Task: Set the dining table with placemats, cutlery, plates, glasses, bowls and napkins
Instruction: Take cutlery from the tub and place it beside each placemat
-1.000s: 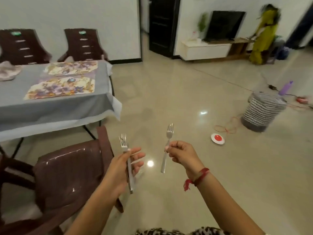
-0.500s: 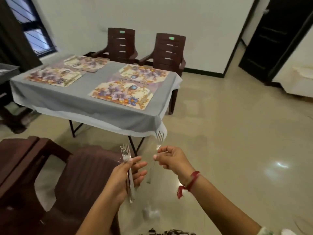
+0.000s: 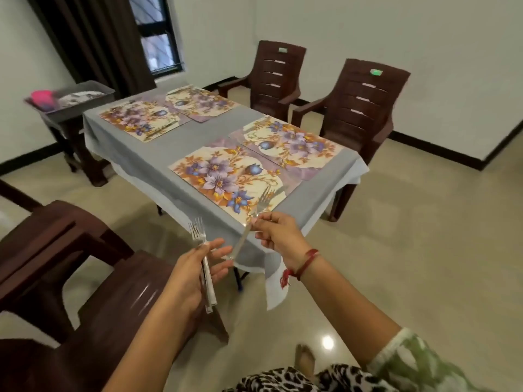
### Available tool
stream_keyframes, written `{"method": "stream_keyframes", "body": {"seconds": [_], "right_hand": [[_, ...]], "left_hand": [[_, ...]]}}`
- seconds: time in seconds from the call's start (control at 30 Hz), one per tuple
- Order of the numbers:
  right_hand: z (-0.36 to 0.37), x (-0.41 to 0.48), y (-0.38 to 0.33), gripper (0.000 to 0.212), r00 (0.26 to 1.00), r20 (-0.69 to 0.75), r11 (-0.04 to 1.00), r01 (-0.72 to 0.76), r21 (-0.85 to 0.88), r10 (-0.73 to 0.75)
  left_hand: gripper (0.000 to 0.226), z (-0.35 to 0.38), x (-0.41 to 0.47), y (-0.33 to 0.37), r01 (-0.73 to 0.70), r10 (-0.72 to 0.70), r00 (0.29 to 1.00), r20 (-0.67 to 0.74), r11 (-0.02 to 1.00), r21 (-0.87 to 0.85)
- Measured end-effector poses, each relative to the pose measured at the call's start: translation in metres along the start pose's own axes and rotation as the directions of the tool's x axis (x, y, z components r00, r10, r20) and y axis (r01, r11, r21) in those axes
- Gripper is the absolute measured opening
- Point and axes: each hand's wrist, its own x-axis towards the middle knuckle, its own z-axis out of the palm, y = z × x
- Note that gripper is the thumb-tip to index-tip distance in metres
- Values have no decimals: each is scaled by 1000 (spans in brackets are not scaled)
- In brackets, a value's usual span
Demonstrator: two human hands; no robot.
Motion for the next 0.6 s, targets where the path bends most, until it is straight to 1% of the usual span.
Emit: {"method": "stream_keyframes", "body": {"seconds": [0.1,0.23,0.3,0.4,0.53,0.6], "right_hand": [[-30,51,-23,4,999,44,999,-30,-22,31],[-49,113,-46,7,994,91,998,-55,-17,56],[-48,134,-49,9,991,109,997,-74,-4,74],[-40,167,-48,5,985,135,994,-112,16,109],[-26,205,-46,10,982,136,991,-131,11,128],[-17,224,-44,10,981,128,988,-151,40,145]], "left_hand": [[31,38,26,17,-9,5,998,-66,998,-58],[31,67,58,41,-64,47,983,-177,994,-89],[31,71,64,48,-89,64,975,-215,990,-109],[31,68,74,55,-110,79,960,-270,988,-103],[30,55,87,65,-126,79,937,-341,985,-117],[29,47,97,69,-127,70,931,-357,982,-138]]}}
